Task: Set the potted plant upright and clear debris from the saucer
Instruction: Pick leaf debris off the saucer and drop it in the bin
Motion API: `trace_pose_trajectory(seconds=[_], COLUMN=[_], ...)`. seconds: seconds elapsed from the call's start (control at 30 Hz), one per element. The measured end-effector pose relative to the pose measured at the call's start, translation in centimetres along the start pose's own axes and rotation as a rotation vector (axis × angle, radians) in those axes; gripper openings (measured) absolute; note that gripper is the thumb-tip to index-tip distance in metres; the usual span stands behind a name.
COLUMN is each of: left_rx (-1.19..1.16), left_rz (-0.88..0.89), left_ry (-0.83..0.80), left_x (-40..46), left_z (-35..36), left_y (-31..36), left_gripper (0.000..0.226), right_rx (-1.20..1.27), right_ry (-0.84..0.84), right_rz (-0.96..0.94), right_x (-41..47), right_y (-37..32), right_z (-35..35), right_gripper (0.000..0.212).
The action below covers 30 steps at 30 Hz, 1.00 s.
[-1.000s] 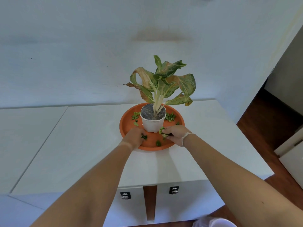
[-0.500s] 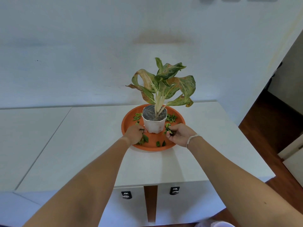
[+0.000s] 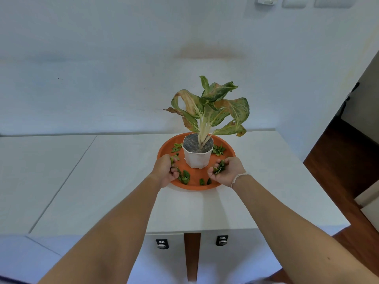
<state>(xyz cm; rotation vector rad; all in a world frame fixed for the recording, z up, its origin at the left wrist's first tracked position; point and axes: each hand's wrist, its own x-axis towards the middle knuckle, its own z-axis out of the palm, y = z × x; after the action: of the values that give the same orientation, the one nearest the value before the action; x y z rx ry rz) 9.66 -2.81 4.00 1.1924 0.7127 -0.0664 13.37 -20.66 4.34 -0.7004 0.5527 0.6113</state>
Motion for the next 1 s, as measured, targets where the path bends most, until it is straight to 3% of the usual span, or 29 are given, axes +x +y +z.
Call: trace_pose_trajectory(seconds=[0.3, 0.5, 0.67, 0.83, 1.0], left_rx=[-0.262, -0.057, 0.091, 0.336, 1.154], left_rz=[-0.032, -0.024, 0.016, 0.120, 0.501], left_ry=[0.053, 0.041, 0.072, 0.107, 0.105], left_x=[0.4, 0.5, 0.5, 0.7, 1.5], left_z=[-0.5, -0.4, -0.3, -0.1, -0.4], left_y=[-0.1, 0.1, 0.3, 0.8, 0.2], left_gripper=[0.025, 0.027, 0.028, 0.024, 0.028], right_rx=[-0.047, -0.213, -0.764, -1.566, -2.059], right_ry=[0.007, -0.023, 0.079, 0.172, 0.233], right_rz=[0.025, 0.093, -0.105, -0.471, -0.487], right_x=[1.0, 1.3, 1.5, 1.4, 1.6], right_y=[0.1, 0.1, 0.6, 0.6, 1.1], right_z=[-0.1, 0.0, 0.2, 0.6, 0.6], right_gripper=[0.039, 0.040, 0.032, 0.054, 0.046])
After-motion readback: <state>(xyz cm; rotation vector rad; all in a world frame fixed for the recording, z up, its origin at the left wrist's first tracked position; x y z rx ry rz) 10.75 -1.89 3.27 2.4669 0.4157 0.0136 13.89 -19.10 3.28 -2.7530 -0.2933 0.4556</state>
